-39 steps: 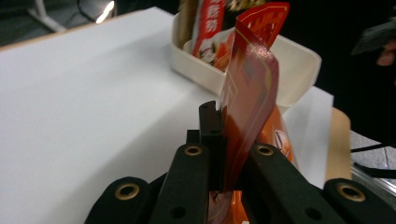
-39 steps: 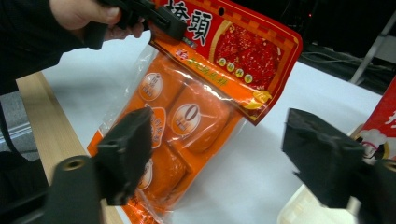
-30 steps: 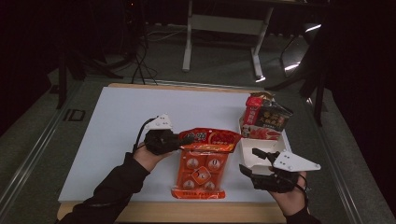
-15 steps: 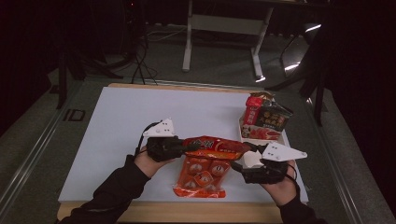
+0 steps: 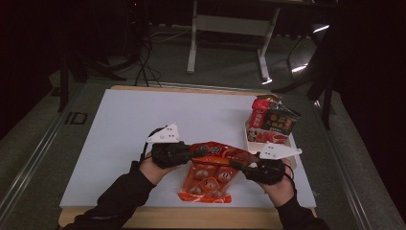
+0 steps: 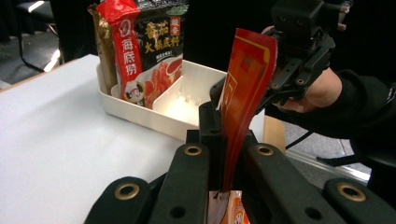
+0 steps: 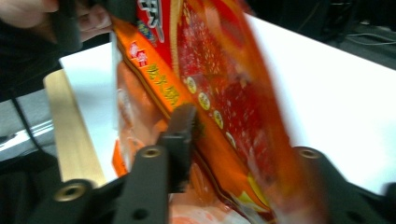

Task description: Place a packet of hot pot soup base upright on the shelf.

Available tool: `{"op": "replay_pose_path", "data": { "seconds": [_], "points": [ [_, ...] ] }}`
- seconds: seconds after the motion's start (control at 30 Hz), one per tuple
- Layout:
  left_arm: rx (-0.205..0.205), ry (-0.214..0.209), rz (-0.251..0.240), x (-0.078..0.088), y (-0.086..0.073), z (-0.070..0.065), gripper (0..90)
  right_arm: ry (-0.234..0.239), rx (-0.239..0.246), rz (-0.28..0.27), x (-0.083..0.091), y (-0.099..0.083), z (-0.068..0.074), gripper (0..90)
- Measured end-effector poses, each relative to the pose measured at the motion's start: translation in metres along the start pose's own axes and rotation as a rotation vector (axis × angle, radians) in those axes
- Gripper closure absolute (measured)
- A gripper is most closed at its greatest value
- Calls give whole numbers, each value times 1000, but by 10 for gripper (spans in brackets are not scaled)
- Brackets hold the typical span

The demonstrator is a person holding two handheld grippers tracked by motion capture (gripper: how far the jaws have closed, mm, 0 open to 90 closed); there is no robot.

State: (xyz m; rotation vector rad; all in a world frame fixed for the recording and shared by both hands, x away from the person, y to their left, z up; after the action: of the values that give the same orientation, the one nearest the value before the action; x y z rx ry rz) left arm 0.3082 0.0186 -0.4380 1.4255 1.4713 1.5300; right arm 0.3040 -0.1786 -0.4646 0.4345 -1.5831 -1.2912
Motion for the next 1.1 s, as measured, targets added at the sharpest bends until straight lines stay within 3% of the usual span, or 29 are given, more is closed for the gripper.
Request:
{"op": "replay_pose_path", "data": {
  "seconds": [0.07, 0.13, 0.33, 0.53, 0.73, 0.83, 0.93, 1.03, 1.1],
  "points": [
    [1, 2, 0, 0, 0, 0, 899, 7, 6, 8, 0, 0, 1, 668],
    [-4, 5, 3, 0, -1, 0, 898, 36, 5, 18, -2, -1, 3, 757],
    [7, 12, 8, 1, -1, -1, 897, 60, 14, 41, -2, -1, 7, 896],
    [-7, -7, 7, 5, 1, -5, 896, 65, 37, 57, 2, 2, 11, 900],
    [-13, -19, -15, 11, 3, -8, 877, 81, 44, 37, 8, 10, 19, 900],
    [-44, -10, -44, 16, 6, -9, 836, 73, 80, 15, 14, 18, 24, 900],
    [-48, -8, -46, 18, 7, -10, 797, 58, 103, 0, 18, 26, 27, 900],
    [-43, -2, -55, 19, 7, -10, 763, 45, 120, -9, 21, 33, 28, 900],
    [-21, 7, -90, 22, 10, -9, 677, 39, 134, -7, 22, 38, 30, 900]
  ]
}}
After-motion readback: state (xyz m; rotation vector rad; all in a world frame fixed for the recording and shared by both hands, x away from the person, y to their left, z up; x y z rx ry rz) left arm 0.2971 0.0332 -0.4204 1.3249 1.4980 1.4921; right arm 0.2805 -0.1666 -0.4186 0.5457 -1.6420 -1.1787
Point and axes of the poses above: each handheld gripper's, and its own axes: x roughly backward along the jaws, y roughly out of its top, z roughly to its left, the point moved 7 cm from there along -x, roughly forward along the jaws
